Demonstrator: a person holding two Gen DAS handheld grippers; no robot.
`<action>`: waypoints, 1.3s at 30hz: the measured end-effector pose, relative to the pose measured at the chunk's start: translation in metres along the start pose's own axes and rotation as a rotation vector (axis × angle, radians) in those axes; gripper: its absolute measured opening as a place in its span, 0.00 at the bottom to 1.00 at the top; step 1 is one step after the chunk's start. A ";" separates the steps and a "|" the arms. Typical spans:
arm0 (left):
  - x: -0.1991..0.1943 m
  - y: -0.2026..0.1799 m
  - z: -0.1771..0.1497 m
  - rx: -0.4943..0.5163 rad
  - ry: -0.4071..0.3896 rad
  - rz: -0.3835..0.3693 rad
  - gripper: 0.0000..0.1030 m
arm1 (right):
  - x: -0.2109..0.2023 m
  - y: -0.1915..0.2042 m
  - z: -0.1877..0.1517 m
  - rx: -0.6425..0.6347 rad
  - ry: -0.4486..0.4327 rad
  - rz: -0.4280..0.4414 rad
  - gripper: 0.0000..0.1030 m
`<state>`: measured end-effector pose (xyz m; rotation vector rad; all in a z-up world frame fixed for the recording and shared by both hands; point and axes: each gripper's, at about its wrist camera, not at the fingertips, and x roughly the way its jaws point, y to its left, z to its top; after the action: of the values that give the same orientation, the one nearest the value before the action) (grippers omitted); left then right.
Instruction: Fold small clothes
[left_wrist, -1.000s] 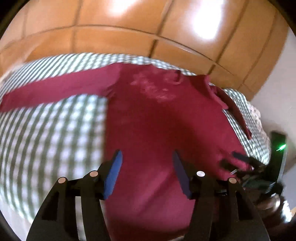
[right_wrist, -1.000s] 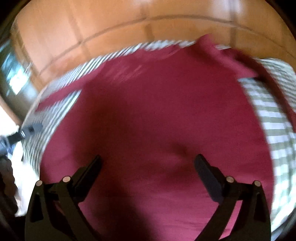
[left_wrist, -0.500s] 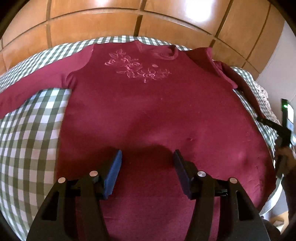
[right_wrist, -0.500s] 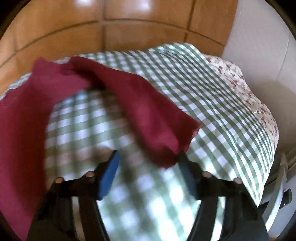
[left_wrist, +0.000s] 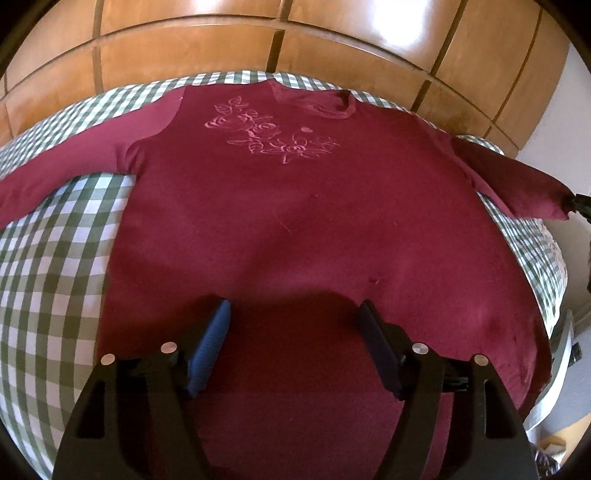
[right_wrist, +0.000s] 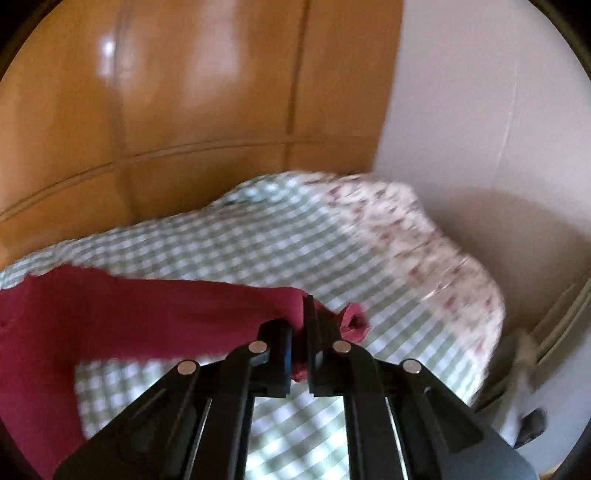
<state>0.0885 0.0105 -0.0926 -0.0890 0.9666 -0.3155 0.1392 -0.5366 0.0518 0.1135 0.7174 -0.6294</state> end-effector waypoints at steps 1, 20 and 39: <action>0.000 0.000 0.000 -0.001 0.000 0.001 0.69 | 0.009 -0.003 0.005 -0.006 0.005 -0.026 0.04; 0.003 -0.001 0.001 0.006 -0.007 0.031 0.75 | 0.075 0.026 -0.039 0.184 0.254 0.258 0.69; -0.056 0.050 -0.025 -0.157 -0.071 0.013 0.69 | -0.073 0.161 -0.177 -0.298 0.479 0.704 0.54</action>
<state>0.0497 0.0765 -0.0735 -0.2351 0.9205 -0.2226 0.0873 -0.3155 -0.0526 0.2311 1.1480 0.1945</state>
